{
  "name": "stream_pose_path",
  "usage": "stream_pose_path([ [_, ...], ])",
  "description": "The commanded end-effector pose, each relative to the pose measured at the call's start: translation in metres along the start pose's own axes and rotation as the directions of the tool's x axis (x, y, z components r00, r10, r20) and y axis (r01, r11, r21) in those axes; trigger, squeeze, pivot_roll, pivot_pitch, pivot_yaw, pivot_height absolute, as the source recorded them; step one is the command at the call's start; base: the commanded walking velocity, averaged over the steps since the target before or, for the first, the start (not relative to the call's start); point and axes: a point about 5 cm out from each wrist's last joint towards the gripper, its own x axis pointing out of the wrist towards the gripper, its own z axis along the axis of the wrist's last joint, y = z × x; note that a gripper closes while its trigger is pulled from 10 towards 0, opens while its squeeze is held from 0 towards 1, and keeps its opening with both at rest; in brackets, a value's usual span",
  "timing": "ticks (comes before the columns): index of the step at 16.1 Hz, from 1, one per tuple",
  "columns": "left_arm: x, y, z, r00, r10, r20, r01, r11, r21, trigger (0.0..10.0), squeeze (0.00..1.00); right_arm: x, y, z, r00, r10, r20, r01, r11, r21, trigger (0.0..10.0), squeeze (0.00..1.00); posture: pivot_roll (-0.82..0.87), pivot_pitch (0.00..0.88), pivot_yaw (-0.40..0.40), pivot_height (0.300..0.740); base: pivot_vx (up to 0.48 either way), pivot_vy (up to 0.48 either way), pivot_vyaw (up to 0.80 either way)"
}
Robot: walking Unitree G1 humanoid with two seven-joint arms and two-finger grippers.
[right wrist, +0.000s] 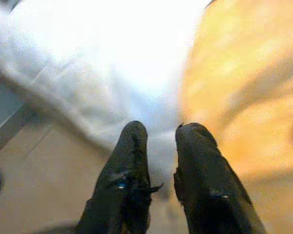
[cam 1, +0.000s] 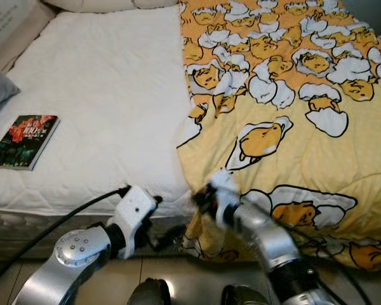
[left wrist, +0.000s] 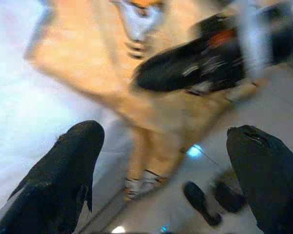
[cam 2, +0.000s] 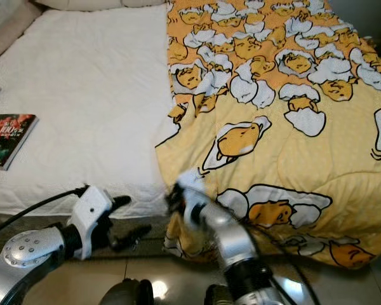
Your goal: Clean up the room
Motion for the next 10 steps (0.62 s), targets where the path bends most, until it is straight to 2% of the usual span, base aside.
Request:
stream_pose_path([
  [1, 0.001, 0.011, 0.001, 0.994, 0.104, 0.015, -0.104, 0.995, -0.009, 10.0, 1.00, -0.008, -0.010, 0.010, 0.995, -0.072, 0.067, 0.071, 0.997, 0.016, 10.0, 1.00, 0.02, 0.011, 0.061, 0.740, 0.000, 0.000, 0.00],
  [2, 0.004, 0.018, 0.003, 0.978, 0.202, 0.045, -0.200, 0.979, -0.037, 10.0, 1.00, -0.023, -0.021, 0.016, 0.981, -0.151, 0.120, 0.151, 0.988, 0.015, 10.0, 1.00, -0.01, 0.000, 0.065, 0.740, 0.000, 0.000, 0.00],
  [3, 0.005, 0.021, 0.005, 0.970, 0.235, 0.058, -0.233, 0.971, -0.048, 10.0, 1.00, -0.029, -0.025, 0.018, 0.975, -0.171, 0.144, 0.171, 0.985, 0.015, 10.0, 1.00, -0.01, 0.000, 0.065, 0.740, 0.000, 0.000, 0.00],
  [4, 0.007, 0.027, 0.009, 0.943, 0.319, 0.092, -0.313, 0.947, -0.076, 10.0, 1.00, -0.047, -0.033, 0.019, 0.958, -0.222, 0.181, 0.225, 0.974, 0.006, 10.0, 1.00, -0.04, 0.000, 0.074, 0.740, 0.000, 0.000, 0.00],
  [6, 0.008, 0.032, 0.011, 0.916, 0.385, 0.115, -0.375, 0.921, -0.103, 10.0, 1.00, -0.062, -0.036, 0.014, 0.949, -0.252, 0.189, 0.263, 0.964, -0.039, 10.0, 1.00, -0.06, 0.000, 0.083, 0.740, 0.000, 0.000, 0.00],
  [7, 0.009, 0.034, 0.010, 0.904, 0.412, 0.117, -0.399, 0.909, -0.119, 10.0, 1.00, -0.070, -0.039, 0.004, 0.941, -0.296, 0.165, 0.303, 0.953, -0.019, 10.0, 0.53, -0.08, 0.000, 0.092, 0.740, 0.000, 0.255, 0.00],
  [8, 0.010, 0.035, 0.010, 0.897, 0.425, 0.121, -0.411, 0.903, -0.125, 10.0, 1.00, -0.075, -0.040, -0.005, 0.930, -0.338, 0.144, 0.339, 0.941, 0.017, 10.0, 0.00, -0.09, 0.000, 0.092, 0.740, 0.000, 0.364, 0.00],
  [10, 0.011, 0.037, 0.011, 0.889, 0.438, 0.131, -0.421, 0.896, -0.138, 10.0, 1.00, -0.080, -0.040, -0.010, 0.920, -0.370, 0.131, 0.366, 0.929, 0.050, 10.0, 0.00, -0.09, 0.000, 0.089, 0.740, 0.000, 0.416, 0.00],
])
